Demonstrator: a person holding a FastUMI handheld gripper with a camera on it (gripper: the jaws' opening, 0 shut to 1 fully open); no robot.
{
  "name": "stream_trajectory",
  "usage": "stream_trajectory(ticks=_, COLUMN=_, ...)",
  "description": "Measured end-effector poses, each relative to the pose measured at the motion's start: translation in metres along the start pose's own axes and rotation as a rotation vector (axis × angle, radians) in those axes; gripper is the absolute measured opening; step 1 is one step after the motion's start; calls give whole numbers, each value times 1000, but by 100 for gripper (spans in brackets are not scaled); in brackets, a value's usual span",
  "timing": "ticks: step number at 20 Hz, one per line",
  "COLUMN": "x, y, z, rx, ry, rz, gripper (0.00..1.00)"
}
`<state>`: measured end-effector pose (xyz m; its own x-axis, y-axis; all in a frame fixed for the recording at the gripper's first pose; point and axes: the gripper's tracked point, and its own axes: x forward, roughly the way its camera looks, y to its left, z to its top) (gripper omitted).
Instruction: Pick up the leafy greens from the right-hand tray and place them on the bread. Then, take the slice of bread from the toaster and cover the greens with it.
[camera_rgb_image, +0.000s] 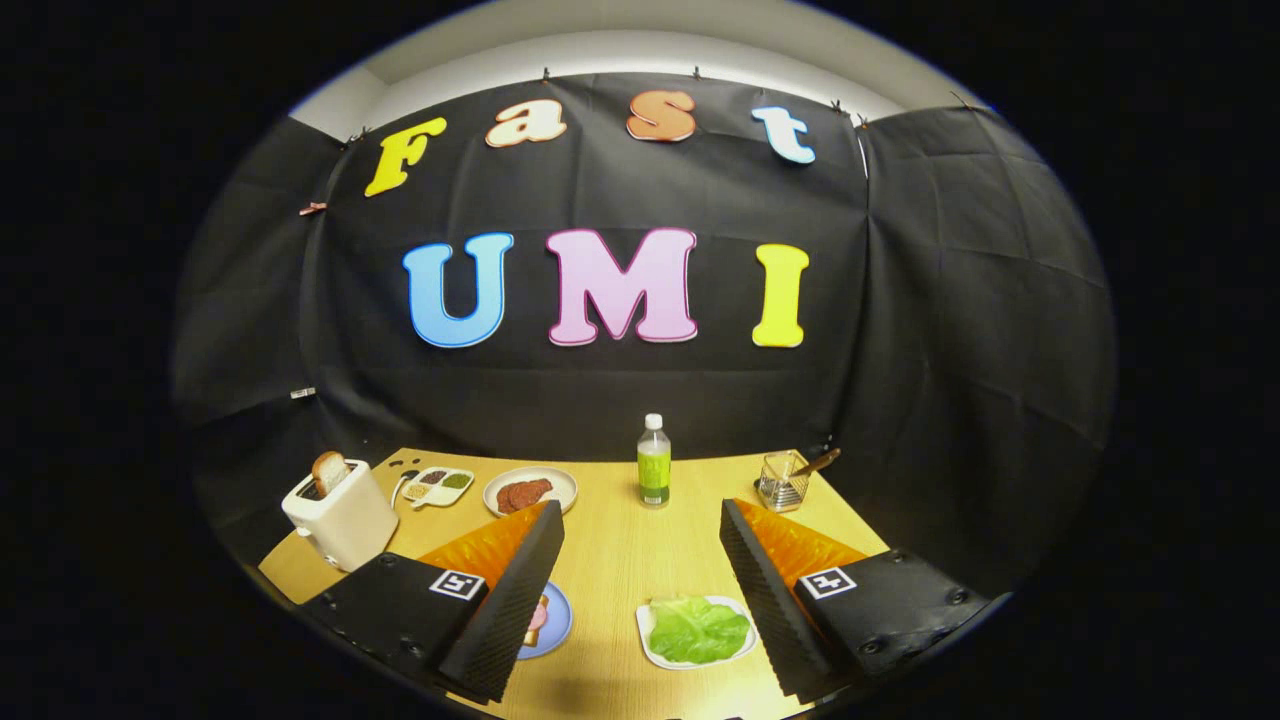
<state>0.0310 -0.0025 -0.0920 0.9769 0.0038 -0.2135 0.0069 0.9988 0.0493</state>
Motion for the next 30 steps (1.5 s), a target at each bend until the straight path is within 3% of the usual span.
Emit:
stream_trajectory(ticks=8, x=45, y=-28, z=-81, rx=-6, ry=255, rz=37, gripper=98)
stream_trajectory(ticks=18, x=96, y=-67, z=-213, rx=-109, ry=504, rz=98, gripper=98)
stream_trajectory(ticks=27, x=114, y=-72, z=-277, rx=-169, ry=651, rz=144, gripper=98)
stream_trajectory(ticks=29, x=115, y=-67, z=-277, rx=-136, ry=666, rz=162, gripper=97)
stream_trajectory(ticks=30, x=115, y=-66, z=-276, rx=-135, ry=662, rz=166, gripper=85)
